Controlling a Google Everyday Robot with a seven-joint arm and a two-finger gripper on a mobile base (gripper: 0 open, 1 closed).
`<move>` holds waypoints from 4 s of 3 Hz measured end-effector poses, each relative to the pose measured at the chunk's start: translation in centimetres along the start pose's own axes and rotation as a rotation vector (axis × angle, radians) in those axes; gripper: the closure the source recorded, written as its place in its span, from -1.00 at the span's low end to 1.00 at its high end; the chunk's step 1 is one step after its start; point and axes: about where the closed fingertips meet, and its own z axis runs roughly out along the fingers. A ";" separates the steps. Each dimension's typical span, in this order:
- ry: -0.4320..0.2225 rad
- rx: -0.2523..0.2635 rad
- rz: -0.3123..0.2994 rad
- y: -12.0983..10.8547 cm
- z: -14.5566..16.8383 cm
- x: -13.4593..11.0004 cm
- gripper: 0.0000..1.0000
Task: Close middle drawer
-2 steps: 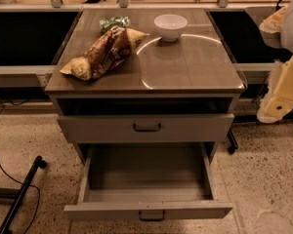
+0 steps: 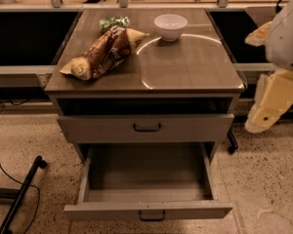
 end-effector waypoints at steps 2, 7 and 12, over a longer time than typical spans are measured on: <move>-0.137 -0.185 -0.067 6.4 8.8 -4.0 -1.00; -0.126 -0.365 -0.062 17.4 27.7 -0.8 -1.00; -0.161 -0.451 -0.086 22.7 39.6 4.3 -0.15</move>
Offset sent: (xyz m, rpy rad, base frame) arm -0.0336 0.1008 -0.1347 0.2132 0.1960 0.2083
